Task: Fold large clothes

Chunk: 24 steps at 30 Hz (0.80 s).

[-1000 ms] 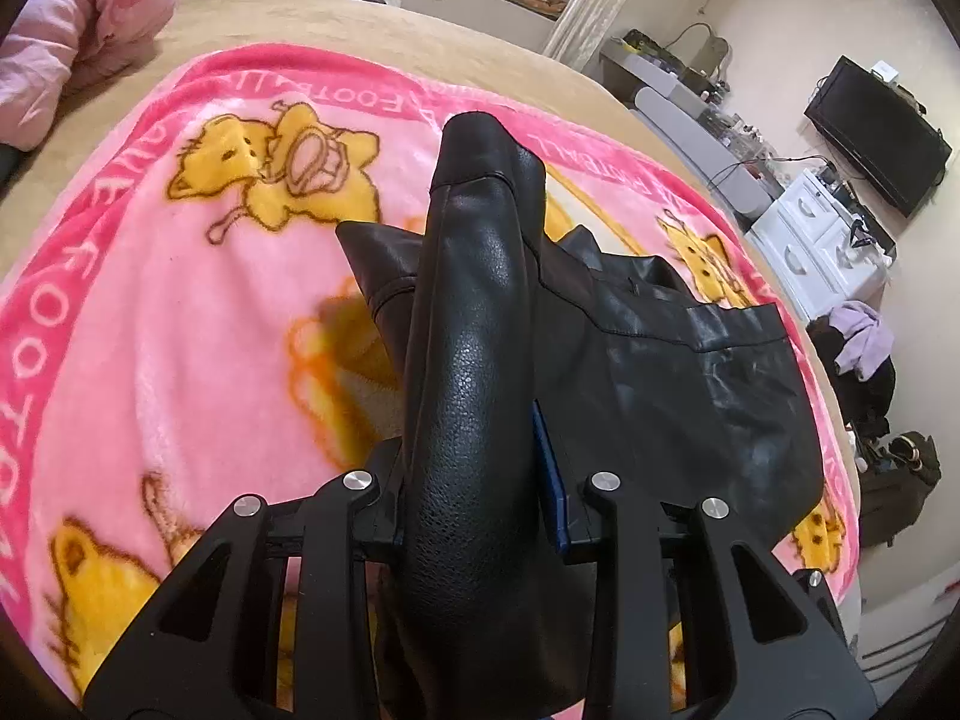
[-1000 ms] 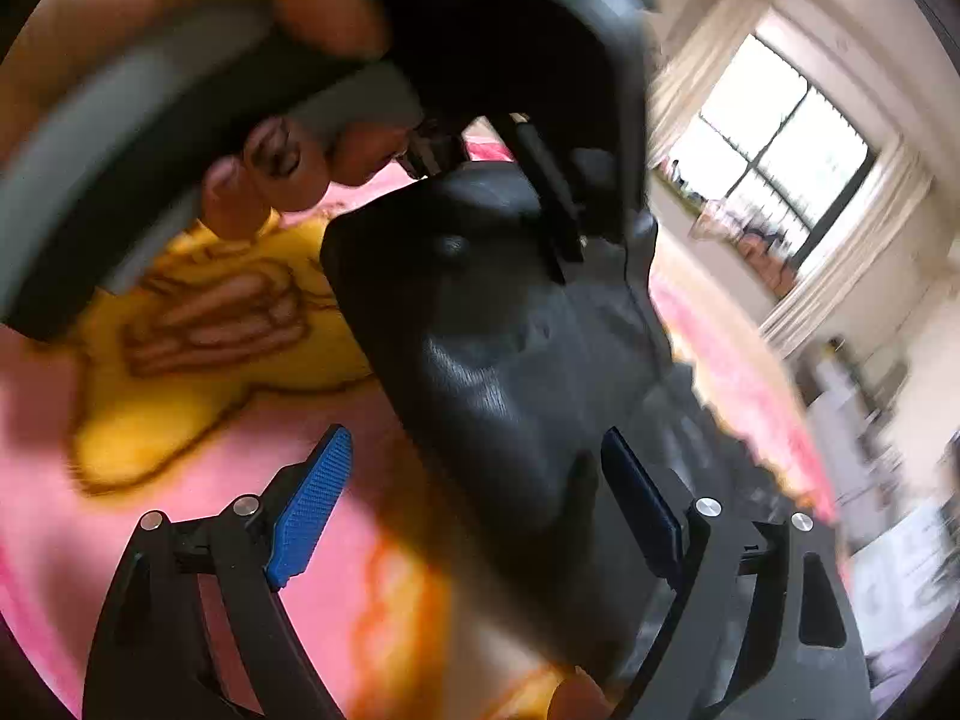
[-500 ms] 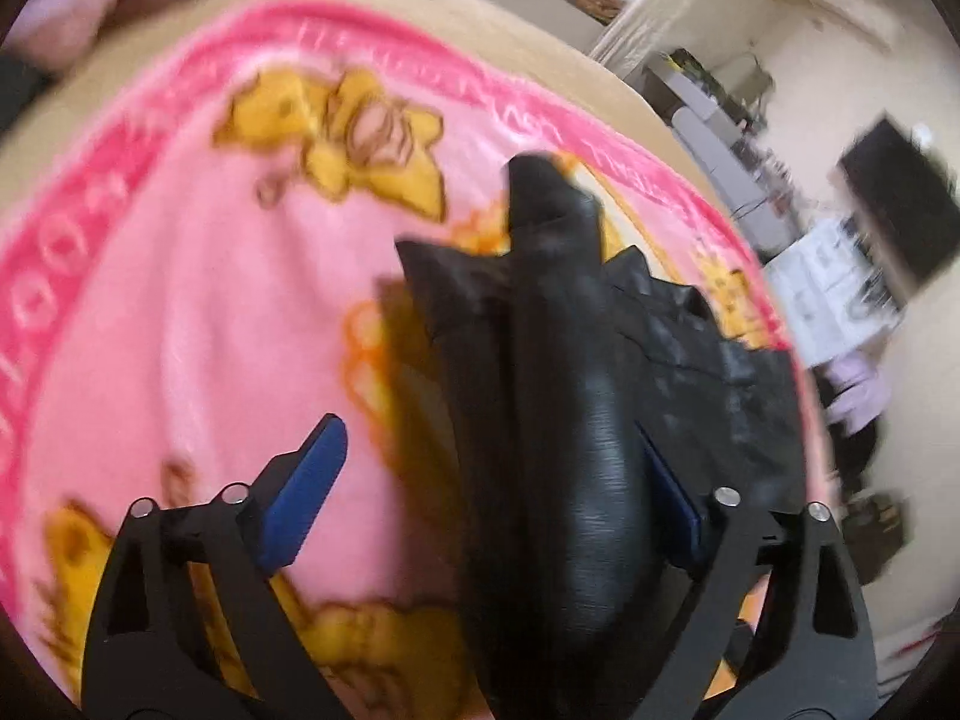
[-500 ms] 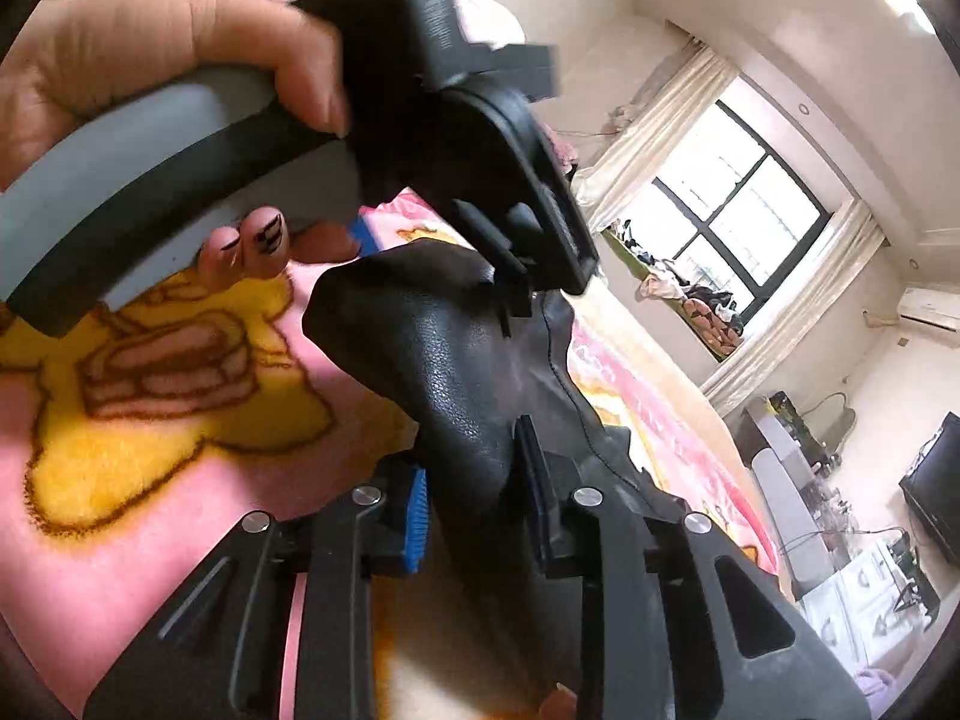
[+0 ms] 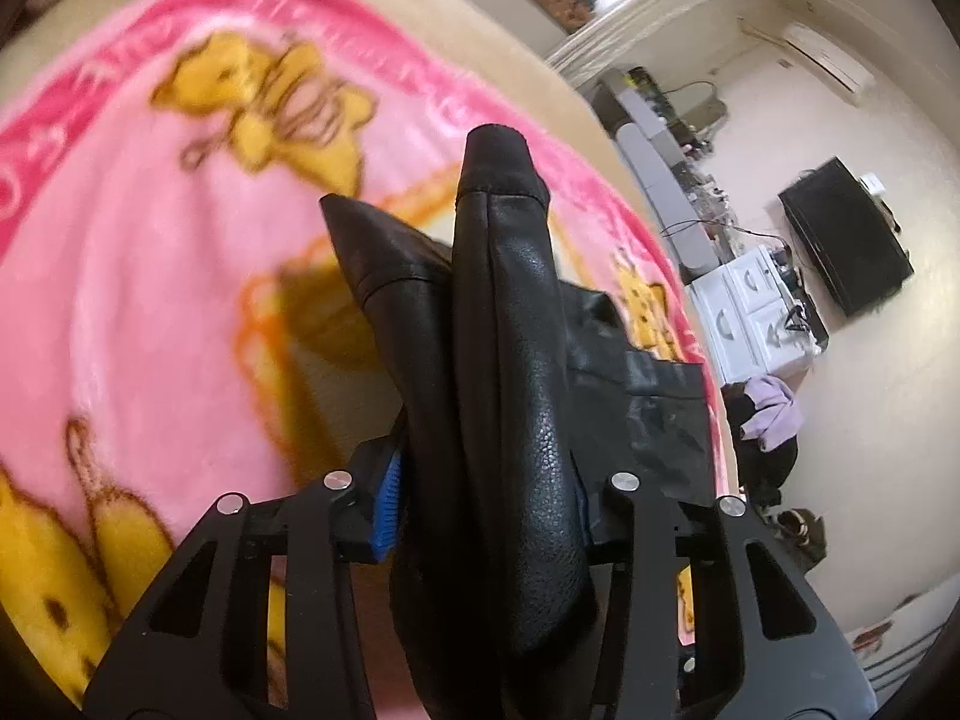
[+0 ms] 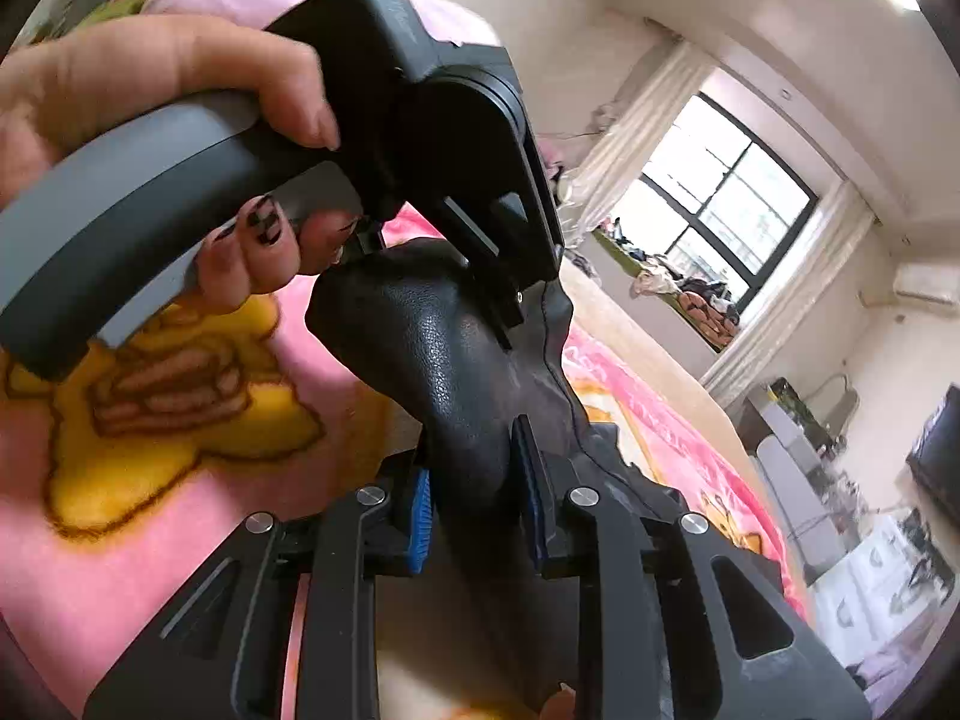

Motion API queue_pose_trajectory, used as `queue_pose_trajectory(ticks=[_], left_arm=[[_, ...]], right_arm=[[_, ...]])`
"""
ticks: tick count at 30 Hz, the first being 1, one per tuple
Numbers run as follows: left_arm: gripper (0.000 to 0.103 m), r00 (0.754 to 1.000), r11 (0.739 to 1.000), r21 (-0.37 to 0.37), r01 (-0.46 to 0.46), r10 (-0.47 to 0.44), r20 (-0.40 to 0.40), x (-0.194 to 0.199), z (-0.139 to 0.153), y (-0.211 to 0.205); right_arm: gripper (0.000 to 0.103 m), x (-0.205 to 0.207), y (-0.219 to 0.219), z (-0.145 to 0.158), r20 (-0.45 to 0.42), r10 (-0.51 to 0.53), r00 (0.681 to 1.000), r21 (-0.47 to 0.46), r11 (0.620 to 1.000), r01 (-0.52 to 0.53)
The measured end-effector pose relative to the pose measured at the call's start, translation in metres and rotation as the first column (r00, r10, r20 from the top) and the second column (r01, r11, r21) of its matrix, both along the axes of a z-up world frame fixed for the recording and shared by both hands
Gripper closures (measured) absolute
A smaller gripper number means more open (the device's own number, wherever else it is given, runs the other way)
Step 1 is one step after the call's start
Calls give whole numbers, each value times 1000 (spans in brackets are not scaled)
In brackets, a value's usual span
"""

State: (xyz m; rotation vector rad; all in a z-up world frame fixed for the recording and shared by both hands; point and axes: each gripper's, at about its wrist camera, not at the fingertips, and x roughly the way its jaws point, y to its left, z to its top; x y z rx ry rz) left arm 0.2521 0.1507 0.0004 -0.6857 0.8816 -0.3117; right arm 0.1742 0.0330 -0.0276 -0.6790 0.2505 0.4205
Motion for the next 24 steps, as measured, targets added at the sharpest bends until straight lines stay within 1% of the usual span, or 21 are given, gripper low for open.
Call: queue_pose_trajectory(ticks=[3, 7, 9, 10, 12, 15, 17, 20, 21, 22, 23, 24], left_arm=[[70, 999, 1000, 19, -10, 9, 50, -6, 23, -15], [70, 995, 999, 43, -10, 6, 98, -6, 52, -45], [70, 993, 997, 80, 1, -10, 121, -3, 71, -73], [69, 992, 995, 98, 8, -20, 128, -2, 77, -83], [67, 987, 989, 147, 32, -54, 149, 1, 95, -116], [64, 980, 977, 200, 72, -107, 168, 7, 109, -163], [62, 976, 970, 225, 97, -137, 169, 8, 113, -186], [60, 967, 952, 274, 139, -189, 168, 12, 113, -228], [59, 964, 944, 292, 155, -210, 166, 14, 112, -243], [58, 961, 939, 301, 167, -223, 162, 14, 110, -253], [57, 958, 933, 308, 185, -241, 156, 15, 108, -267], [56, 955, 931, 308, 197, -253, 152, 16, 107, -276]], right_arm=[[81, -3, -15, 14, 3, -22, 1000, 64, 998, 21], [82, -4, -51, 37, -33, -54, 998, 204, 977, 60], [83, -5, -69, 47, -45, -78, 996, 260, 962, 87], [83, -5, -82, 52, -55, -93, 994, 296, 949, 105], [84, -1, -106, 57, -70, -112, 991, 351, 927, 130], [85, 0, -147, 64, -113, -145, 983, 456, 871, 181], [85, 1, -174, 64, -148, -169, 974, 514, 828, 222], [85, 2, -210, 61, -190, -201, 961, 571, 774, 274], [85, 1, -224, 59, -208, -214, 954, 591, 750, 297], [85, 0, -229, 54, -219, -219, 951, 599, 739, 308], [85, 0, -241, 51, -242, -226, 944, 615, 716, 330], [85, 2, -246, 48, -251, -229, 940, 622, 706, 339]])
